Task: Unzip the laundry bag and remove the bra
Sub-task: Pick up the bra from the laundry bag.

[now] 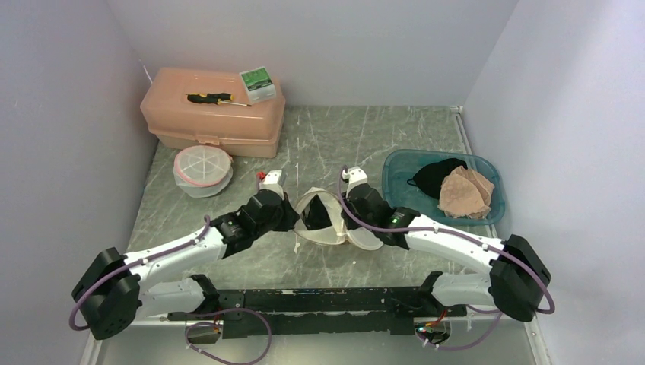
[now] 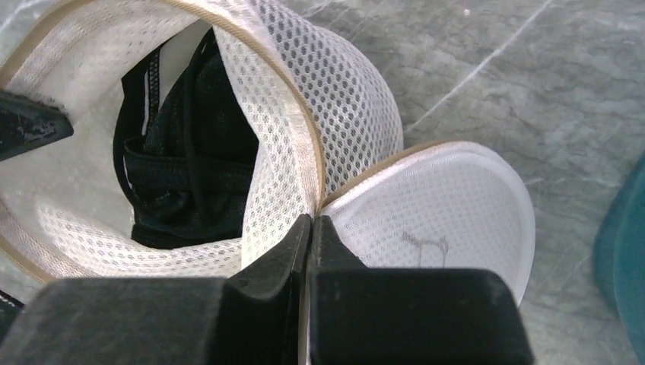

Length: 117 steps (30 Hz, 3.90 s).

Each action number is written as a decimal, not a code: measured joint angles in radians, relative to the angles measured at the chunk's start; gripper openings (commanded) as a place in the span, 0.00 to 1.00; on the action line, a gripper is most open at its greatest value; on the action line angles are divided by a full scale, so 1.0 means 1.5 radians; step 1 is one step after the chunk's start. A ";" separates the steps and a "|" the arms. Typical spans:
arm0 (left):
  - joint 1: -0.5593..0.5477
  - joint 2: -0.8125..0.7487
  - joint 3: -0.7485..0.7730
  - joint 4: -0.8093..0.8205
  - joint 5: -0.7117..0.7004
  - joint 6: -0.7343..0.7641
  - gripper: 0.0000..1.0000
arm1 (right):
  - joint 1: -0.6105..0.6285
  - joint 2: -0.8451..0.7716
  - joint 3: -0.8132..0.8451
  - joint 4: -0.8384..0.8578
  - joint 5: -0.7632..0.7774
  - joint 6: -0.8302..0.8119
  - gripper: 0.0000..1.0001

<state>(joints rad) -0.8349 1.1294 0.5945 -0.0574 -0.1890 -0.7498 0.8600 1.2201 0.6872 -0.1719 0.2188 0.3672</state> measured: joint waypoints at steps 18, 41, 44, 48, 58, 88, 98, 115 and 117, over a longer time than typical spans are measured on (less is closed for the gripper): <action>-0.001 -0.195 0.030 -0.108 -0.030 -0.044 0.03 | 0.008 -0.020 0.182 -0.080 0.166 -0.060 0.00; -0.001 -0.169 -0.067 -0.097 -0.010 -0.050 0.03 | 0.075 -0.138 0.014 -0.104 0.144 0.013 0.53; -0.001 -0.170 -0.067 -0.097 -0.010 -0.052 0.03 | 0.092 -0.186 0.015 -0.098 0.107 0.011 0.54; -0.001 -0.165 -0.067 -0.098 -0.011 -0.055 0.03 | 0.105 -0.198 0.023 -0.056 0.011 0.011 0.61; -0.001 -0.160 -0.067 -0.124 -0.019 -0.068 0.03 | 0.119 0.004 0.062 0.042 -0.078 0.039 0.73; -0.001 -0.188 -0.084 -0.195 -0.060 -0.114 0.03 | 0.207 0.335 0.240 0.060 0.130 0.011 0.75; -0.001 -0.197 -0.086 -0.200 -0.060 -0.120 0.03 | 0.228 0.343 0.240 0.048 0.161 0.004 0.28; -0.001 -0.215 -0.087 -0.205 -0.062 -0.123 0.03 | 0.228 0.211 0.163 0.056 0.150 0.014 0.00; -0.001 -0.215 -0.087 -0.205 -0.064 -0.125 0.03 | 0.226 0.171 0.139 0.062 0.127 0.014 0.00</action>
<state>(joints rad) -0.8360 0.8066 0.4644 -0.3649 -0.2855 -0.9375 1.1988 1.4773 0.8963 -0.0788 0.4088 0.3889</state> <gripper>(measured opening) 0.040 0.047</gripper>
